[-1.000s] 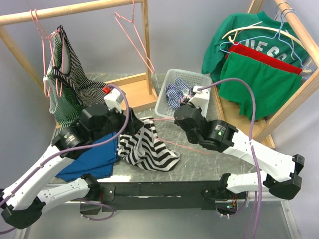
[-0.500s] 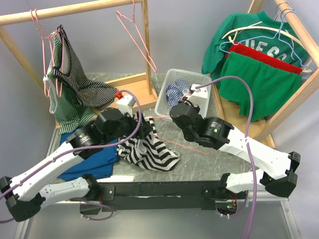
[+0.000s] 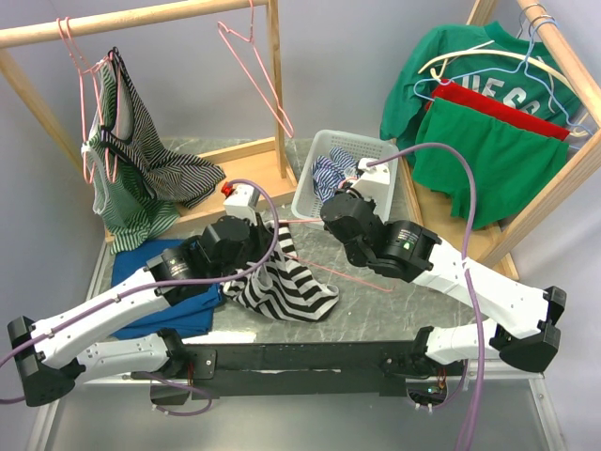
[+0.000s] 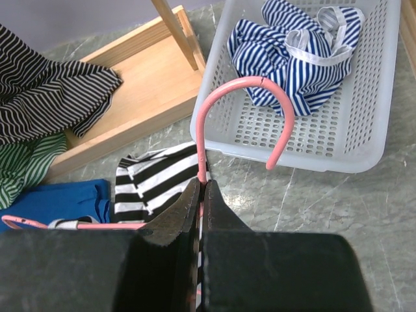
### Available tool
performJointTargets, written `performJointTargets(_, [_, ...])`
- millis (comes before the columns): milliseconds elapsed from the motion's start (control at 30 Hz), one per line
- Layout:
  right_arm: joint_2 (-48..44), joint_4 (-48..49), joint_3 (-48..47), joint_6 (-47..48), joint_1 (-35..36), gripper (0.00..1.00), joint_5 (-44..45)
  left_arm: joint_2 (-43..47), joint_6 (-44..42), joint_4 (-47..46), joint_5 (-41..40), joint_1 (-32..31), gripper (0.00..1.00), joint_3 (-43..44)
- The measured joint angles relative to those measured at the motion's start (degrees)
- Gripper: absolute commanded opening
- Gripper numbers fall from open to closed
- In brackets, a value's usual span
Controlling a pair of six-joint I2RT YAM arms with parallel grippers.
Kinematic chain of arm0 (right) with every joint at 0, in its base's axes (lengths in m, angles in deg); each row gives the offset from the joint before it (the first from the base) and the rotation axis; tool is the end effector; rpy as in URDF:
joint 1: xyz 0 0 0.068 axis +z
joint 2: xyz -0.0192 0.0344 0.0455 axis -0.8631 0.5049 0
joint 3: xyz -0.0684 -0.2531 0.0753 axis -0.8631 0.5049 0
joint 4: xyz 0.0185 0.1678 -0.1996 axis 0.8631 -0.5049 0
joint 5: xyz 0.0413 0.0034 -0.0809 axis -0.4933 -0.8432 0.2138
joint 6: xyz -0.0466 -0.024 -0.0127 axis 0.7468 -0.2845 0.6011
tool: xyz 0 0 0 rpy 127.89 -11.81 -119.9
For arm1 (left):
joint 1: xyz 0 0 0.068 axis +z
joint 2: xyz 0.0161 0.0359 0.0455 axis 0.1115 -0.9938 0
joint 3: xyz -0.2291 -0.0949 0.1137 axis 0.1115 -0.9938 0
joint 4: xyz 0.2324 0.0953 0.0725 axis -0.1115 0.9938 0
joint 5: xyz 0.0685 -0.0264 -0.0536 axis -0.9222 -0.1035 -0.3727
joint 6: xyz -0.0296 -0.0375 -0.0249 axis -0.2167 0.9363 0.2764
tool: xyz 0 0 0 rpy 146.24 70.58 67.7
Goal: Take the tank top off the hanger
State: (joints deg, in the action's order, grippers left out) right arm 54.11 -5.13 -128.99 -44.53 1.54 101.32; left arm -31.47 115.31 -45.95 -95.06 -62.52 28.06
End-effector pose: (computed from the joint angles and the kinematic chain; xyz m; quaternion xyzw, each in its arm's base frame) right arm 0.1428 0.2039 0.4070 0.0777 0.8183 0.1239 0.5558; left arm 0.1328 -0.1735 0.3467 0.0355 0.8357 -0.2669 0.4787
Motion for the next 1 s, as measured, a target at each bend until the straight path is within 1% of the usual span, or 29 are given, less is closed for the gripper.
performJointTargets(200, [-0.98, -0.50, 0.61, -0.26, -0.79, 0.00, 0.00, 0.31, 0.74, 3.19, -5.29, -0.22, 0.01, 1.07])
performJointTargets(267, [-2.05, -1.18, 1.27, -0.50, -1.05, 0.00, 0.20, 0.96, 1.44, 5.07, -8.31, -0.22, 0.01, 1.53])
performJointTargets(433, [-5.27, -5.95, 2.03, -1.62, -1.36, 0.00, 1.14, 2.05, 3.56, 11.30, -15.47, -0.22, 0.01, 3.48])
performJointTargets(533, [-6.62, -9.27, 2.03, -2.78, -1.38, 0.00, 2.01, 1.11, 5.22, 13.64, -17.75, -0.22, 0.02, 4.26])
performJointTargets(567, [-7.02, -10.45, 2.03, -3.19, -1.38, 0.00, 2.21, 0.39, 5.70, 13.88, -17.99, -0.22, 0.26, 4.28])
performJointTargets(600, [-7.39, -11.32, 2.05, -3.43, -1.38, 0.00, 2.40, -0.26, 5.92, 14.01, -17.99, -0.22, 0.48, 4.31])
performJointTargets(667, [-8.13, -12.81, 2.21, -4.00, -1.38, 0.00, 2.89, -2.45, 6.27, 14.67, -17.73, -0.22, 0.72, 4.31])
performJointTargets(767, [-9.01, -14.64, 2.25, -4.33, -1.38, 0.00, 4.22, -4.98, 6.73, 15.43, -16.74, -0.11, 0.87, 4.31])
performJointTargets(800, [-9.25, -14.91, 2.25, -4.42, -1.42, 0.00, 4.50, -5.27, 6.51, 15.39, -16.22, -0.11, 0.89, 4.31])
performJointTargets(833, [-9.42, -14.93, 2.25, -4.44, -1.49, 0.00, 4.70, -5.35, 6.14, 15.21, -15.63, -0.13, 0.97, 4.31])
performJointTargets(867, [-9.51, -14.91, 2.25, -4.37, -1.49, 0.00, 4.76, -5.07, 5.73, 14.93, -14.97, -0.15, 1.00, 4.31])
performJointTargets(900, [-9.53, -14.88, 2.25, -4.26, -1.49, 0.00, 4.76, -4.61, 5.03, 14.67, -14.25, -0.17, 0.97, 4.31])
performJointTargets(1000, [-9.46, -14.47, 2.54, -3.19, -1.49, 0.00, 4.50, -1.88, 1.73, 12.55, -10.88, -0.17, 0.96, 4.31])
